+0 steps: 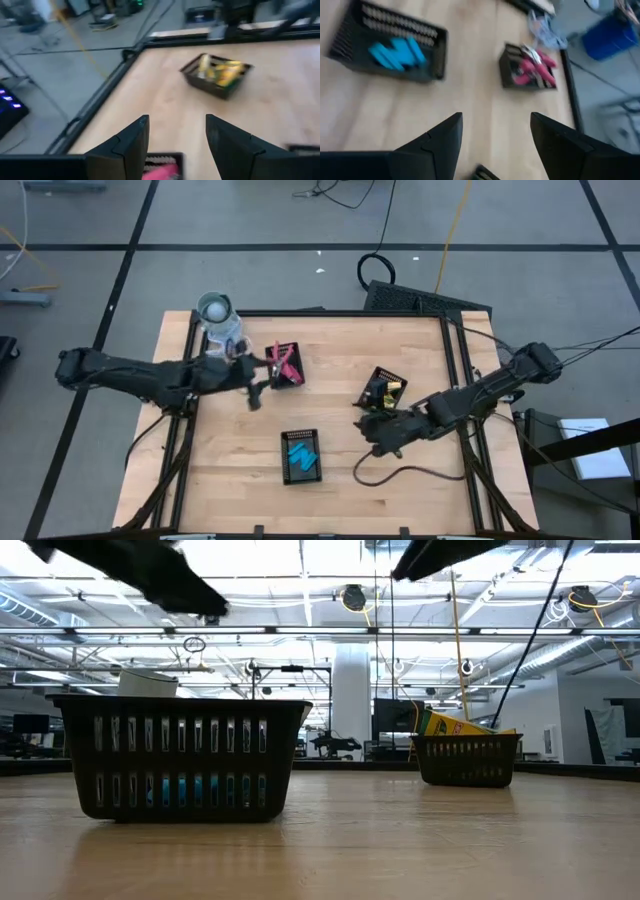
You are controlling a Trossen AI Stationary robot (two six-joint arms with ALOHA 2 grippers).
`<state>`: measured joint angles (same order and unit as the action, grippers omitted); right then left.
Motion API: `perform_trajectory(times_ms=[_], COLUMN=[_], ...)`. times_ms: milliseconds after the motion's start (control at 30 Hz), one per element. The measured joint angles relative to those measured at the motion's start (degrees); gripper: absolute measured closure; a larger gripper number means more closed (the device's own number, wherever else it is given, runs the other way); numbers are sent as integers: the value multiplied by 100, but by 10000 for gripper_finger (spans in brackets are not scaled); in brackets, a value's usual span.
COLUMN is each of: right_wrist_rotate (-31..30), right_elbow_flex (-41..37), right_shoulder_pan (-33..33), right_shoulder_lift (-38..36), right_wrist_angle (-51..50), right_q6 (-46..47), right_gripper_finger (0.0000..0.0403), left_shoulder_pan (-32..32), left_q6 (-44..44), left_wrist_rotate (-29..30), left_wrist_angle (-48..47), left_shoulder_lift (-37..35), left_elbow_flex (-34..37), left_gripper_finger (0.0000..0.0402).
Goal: Pick & Place School Supplies
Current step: Return to Home Position
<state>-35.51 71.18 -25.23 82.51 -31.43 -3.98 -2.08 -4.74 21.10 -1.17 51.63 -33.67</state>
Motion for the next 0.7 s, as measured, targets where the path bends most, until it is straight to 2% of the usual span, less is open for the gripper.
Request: perform_trajectory(times_ms=[233,400,533,700], right_wrist_rotate=[412,733,739,722], right_elbow_flex=[-1734,-3132,-4060,-4844], right_shoulder_pan=[-219,-369,-461,-531], right_shoulder_lift=[-1742,-2975,-3617,-3996], right_wrist_angle=[2339,3876,4626,5070], right_q6=[-360,-447,-440,-153], right_gripper_finger=[179,179,179,179], left_shoulder_pan=[-1255,-1883,-2266,-2740], left_q6=[491,871,1202,1503], left_wrist_rotate=[175,256,251,239], left_wrist_angle=[-1395,-1881,-2019,-1580], left_shoulder_lift=[-898,-1172,-1381,-1660], left_elbow_flex=[2,96,247,614], left_gripper_finger=[201,201,201,201])
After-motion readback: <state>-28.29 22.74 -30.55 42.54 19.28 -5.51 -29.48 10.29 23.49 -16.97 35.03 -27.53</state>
